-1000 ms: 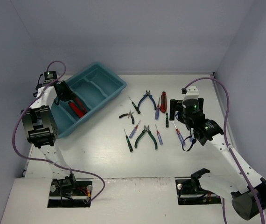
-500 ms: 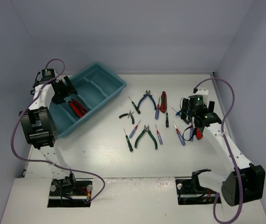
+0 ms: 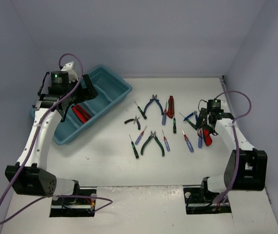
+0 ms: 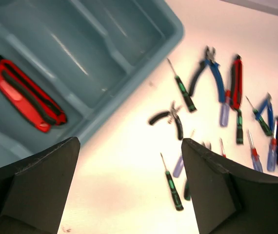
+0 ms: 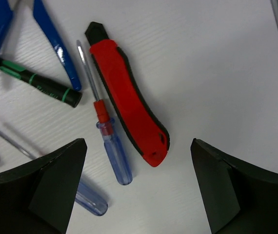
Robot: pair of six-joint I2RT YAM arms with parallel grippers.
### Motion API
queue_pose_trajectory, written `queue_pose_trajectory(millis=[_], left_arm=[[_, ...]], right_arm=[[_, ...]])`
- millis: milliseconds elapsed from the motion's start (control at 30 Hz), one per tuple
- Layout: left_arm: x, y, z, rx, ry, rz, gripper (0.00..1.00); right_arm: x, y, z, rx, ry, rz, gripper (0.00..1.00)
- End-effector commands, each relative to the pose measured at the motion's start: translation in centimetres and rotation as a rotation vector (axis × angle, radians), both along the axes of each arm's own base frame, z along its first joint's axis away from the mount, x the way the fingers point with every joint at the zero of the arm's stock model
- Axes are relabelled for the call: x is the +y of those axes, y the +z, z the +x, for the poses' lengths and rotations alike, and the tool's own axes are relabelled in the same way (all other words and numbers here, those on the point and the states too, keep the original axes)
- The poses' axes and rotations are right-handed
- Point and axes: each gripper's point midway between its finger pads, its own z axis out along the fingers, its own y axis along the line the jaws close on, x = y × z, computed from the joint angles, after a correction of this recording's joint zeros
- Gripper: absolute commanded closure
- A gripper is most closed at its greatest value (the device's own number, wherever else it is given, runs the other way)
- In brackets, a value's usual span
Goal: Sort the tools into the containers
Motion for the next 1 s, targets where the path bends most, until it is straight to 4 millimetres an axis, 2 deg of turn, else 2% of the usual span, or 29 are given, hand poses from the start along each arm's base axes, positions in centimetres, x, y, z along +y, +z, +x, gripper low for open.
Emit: queue_pose_trajectory(millis=[0,267,600,833,967], left_arm=[[-1.3,0.7,-2.1,-0.03,-0.046,-0.005,0.18],[-2.5,0.2,-3.8,-0.031,-0.083,-0.002,0.18],[-2.7,-0.4,-4.2,-0.022,-0.095,0.009,0.18],[-2.9,-0.8,-4.1,-0.013,-0.101,0.011,0.18],[-3.1,-0.6,-4.1,-0.015,-0.107,0.008,0.18]], right_arm=[[-1.2,-0.8,0.4,0.025,-0.08,0.027,0.17],[-2.2,-2.8,0.4,0.096,-0.119,0.026,0.2],[-2.3,-5.0,0.1,0.165,-0.143,0.034,0.25],[-2.1,-5.8,0.1,0.189,-0.14,0.044,0.39],[-2.1,-5.9,0.2,0.19,-0.14,0.049,0.55]])
